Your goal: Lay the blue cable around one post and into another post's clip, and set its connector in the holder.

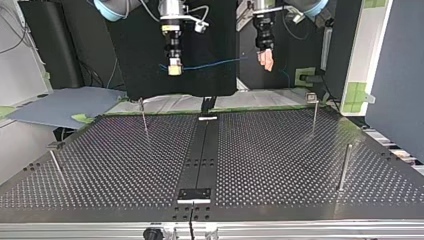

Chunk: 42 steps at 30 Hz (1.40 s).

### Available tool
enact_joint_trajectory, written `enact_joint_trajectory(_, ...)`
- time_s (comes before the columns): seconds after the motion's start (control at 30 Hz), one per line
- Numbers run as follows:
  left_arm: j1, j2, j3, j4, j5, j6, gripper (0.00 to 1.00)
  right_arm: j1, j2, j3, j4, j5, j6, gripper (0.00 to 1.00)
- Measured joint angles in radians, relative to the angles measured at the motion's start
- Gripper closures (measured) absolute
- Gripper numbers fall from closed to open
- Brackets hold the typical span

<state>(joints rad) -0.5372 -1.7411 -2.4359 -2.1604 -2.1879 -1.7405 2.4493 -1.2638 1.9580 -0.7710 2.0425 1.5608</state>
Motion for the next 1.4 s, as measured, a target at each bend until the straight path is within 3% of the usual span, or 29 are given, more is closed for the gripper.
enact_joint_trajectory(0.23,0.0,0.057,0.039,-0.057,-0.016,-0.056,0.0,-0.004,-0.068,-0.062,0.068,-0.003,-0.02,1.0)
enact_joint_trajectory(0.47,0.0,0.129,0.073,-0.129,-0.034,-0.111,0.0,-0.005,-0.131,-0.127,0.133,-0.028,-0.019,1.0)
enact_joint_trajectory(0.63,0.0,0.175,0.101,-0.175,-0.033,-0.126,0.0,-0.005,-0.15,-0.178,0.184,-0.031,-0.017,1.0)
enact_joint_trajectory(0.97,0.01,0.28,0.202,-0.28,-0.041,-0.128,0.0,-0.004,-0.145,-0.228,0.287,-0.038,-0.016,1.0)
enact_joint_trajectory(1.13,0.02,0.326,0.241,-0.326,-0.064,-0.117,0.0,0.005,-0.11,-0.248,0.339,-0.043,-0.02,1.0)
enact_joint_trajectory(1.4,0.048,0.386,0.295,-0.405,-0.122,-0.069,0.0,0.021,-0.069,-0.277,0.35,-0.066,-0.021,1.0)
